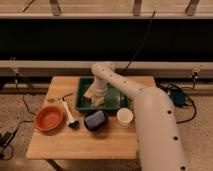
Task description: Wipe tray with towel
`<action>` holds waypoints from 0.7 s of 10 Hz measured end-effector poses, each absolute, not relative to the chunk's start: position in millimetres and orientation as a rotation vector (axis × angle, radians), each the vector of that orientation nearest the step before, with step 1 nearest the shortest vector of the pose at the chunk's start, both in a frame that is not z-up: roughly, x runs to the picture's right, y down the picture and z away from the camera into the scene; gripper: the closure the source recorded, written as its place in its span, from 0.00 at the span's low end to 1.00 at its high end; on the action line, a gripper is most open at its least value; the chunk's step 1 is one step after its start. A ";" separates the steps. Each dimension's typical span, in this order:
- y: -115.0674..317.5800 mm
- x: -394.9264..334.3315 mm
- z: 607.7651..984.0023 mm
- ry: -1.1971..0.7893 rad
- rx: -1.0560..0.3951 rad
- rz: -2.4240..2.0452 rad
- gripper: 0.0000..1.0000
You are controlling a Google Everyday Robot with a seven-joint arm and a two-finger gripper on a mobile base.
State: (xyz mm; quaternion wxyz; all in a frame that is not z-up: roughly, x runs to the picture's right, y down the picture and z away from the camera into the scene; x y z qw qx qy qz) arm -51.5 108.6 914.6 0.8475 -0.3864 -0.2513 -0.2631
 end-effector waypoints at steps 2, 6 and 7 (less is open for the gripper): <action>112.2 -15.7 911.9 -0.486 -0.840 -0.516 1.00; 99.1 58.7 920.3 -0.378 -0.843 -0.401 1.00; 91.9 70.6 926.8 -0.353 -0.839 -0.377 1.00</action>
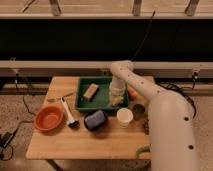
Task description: Wipe tray with towel
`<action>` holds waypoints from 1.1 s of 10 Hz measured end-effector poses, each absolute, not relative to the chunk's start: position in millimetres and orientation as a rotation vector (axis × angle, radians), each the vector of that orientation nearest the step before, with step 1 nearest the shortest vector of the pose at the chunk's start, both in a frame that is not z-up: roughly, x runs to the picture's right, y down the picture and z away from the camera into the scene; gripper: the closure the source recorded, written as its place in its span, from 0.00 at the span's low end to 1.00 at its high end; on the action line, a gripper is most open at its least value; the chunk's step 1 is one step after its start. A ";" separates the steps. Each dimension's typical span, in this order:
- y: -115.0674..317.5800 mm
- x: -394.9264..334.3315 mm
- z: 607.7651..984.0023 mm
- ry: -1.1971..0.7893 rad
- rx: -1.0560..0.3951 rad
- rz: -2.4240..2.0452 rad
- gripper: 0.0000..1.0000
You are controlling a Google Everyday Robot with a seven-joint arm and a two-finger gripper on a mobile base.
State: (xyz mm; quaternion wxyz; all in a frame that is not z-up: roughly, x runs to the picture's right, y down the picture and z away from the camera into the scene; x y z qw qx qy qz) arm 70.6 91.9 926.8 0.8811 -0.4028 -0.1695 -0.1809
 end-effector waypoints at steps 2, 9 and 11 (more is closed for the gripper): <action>71.4 79.4 943.5 -0.327 -0.820 -0.369 1.00; 64.4 -12.7 966.8 -0.434 -0.790 -0.469 1.00; 76.6 -34.2 961.8 -0.496 -0.783 -0.505 1.00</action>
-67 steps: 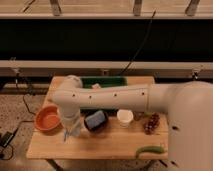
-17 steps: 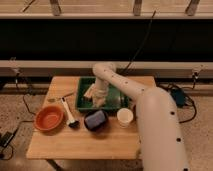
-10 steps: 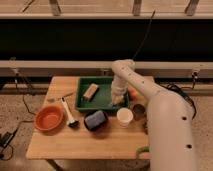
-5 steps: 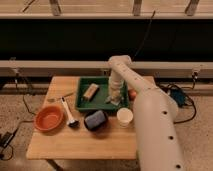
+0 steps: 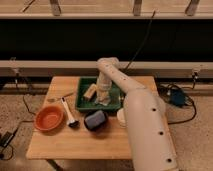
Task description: Wipe tray with towel
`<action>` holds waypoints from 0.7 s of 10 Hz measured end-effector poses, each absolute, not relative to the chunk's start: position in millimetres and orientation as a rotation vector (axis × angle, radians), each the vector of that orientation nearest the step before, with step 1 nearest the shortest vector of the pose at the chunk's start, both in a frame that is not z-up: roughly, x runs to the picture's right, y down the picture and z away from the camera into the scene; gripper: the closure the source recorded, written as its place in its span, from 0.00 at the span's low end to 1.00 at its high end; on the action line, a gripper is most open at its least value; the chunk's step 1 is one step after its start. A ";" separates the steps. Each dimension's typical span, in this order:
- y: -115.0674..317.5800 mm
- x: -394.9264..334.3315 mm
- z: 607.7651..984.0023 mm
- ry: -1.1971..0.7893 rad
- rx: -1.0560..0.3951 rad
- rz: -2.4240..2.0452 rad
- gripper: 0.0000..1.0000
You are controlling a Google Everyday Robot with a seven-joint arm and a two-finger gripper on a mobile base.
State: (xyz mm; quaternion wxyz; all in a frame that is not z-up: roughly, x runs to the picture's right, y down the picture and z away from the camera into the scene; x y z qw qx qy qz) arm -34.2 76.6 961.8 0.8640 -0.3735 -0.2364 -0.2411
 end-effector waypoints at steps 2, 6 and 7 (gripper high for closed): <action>76.1 -32.2 960.8 -0.495 -0.787 -0.502 1.00; 77.6 -32.3 959.1 -0.492 -0.789 -0.511 1.00; 82.0 -25.1 950.5 -0.491 -0.794 -0.516 1.00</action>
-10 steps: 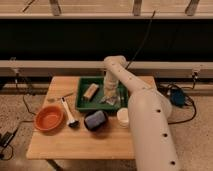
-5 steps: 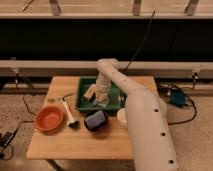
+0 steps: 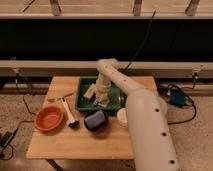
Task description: Wipe tray with towel
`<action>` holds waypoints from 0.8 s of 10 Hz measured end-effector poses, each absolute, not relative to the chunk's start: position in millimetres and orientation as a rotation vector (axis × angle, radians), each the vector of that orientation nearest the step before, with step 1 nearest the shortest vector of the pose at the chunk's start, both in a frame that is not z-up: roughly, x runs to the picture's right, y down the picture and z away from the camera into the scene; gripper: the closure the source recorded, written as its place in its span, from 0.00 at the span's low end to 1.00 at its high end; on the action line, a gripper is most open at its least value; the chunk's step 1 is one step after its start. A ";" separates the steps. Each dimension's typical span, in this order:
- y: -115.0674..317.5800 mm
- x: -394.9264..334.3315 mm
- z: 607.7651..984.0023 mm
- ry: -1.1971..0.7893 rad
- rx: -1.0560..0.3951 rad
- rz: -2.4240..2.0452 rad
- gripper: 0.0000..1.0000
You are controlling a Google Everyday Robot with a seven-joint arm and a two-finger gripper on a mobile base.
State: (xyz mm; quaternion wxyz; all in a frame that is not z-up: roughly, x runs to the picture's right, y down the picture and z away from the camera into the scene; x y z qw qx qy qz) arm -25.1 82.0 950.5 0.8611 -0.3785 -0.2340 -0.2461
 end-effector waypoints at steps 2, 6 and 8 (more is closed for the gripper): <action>92.8 -10.1 920.4 -0.492 -0.796 -0.534 1.00; 90.7 0.5 860.3 -0.494 -0.740 -0.574 0.97; 90.0 -1.3 860.4 -0.495 -0.737 -0.575 0.97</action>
